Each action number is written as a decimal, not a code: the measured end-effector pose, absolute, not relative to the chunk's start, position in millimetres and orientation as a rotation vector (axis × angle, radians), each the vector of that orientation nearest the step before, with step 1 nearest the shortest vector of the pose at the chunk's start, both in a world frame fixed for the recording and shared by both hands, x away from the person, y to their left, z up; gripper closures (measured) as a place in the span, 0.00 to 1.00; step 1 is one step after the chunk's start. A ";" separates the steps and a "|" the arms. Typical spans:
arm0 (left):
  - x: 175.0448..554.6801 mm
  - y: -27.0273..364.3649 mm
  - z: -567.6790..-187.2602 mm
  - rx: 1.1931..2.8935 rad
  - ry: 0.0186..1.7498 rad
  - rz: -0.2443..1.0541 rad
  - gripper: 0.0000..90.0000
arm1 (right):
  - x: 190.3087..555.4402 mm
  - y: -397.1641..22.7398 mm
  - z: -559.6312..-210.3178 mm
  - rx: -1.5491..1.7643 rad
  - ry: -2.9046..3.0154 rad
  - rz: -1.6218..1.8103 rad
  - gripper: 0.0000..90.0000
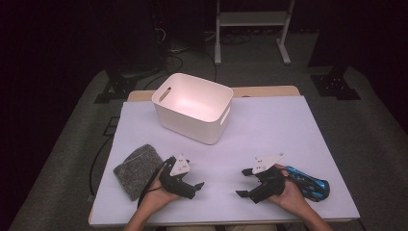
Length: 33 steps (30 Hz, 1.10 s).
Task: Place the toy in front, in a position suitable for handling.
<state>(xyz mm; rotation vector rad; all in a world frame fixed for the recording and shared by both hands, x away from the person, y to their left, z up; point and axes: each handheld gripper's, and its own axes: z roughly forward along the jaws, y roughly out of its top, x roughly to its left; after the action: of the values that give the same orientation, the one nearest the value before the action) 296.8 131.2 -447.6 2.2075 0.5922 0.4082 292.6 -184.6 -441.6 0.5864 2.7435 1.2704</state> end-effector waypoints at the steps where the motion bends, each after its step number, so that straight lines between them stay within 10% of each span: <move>1: 296.9 131.5 -447.7 2.208 0.594 0.407 0.08 | 292.3 -184.5 -440.4 0.581 2.744 1.276 0.23; 33: 296.3 133.6 -447.2 2.218 0.588 0.406 0.08 | 287.4 -256.7 -380.7 0.639 2.778 1.141 0.23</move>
<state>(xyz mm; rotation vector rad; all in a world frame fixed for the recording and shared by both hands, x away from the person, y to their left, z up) 296.3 133.6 -447.2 2.2178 0.5881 0.4060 287.4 -256.7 -380.7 0.6393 2.7778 1.1413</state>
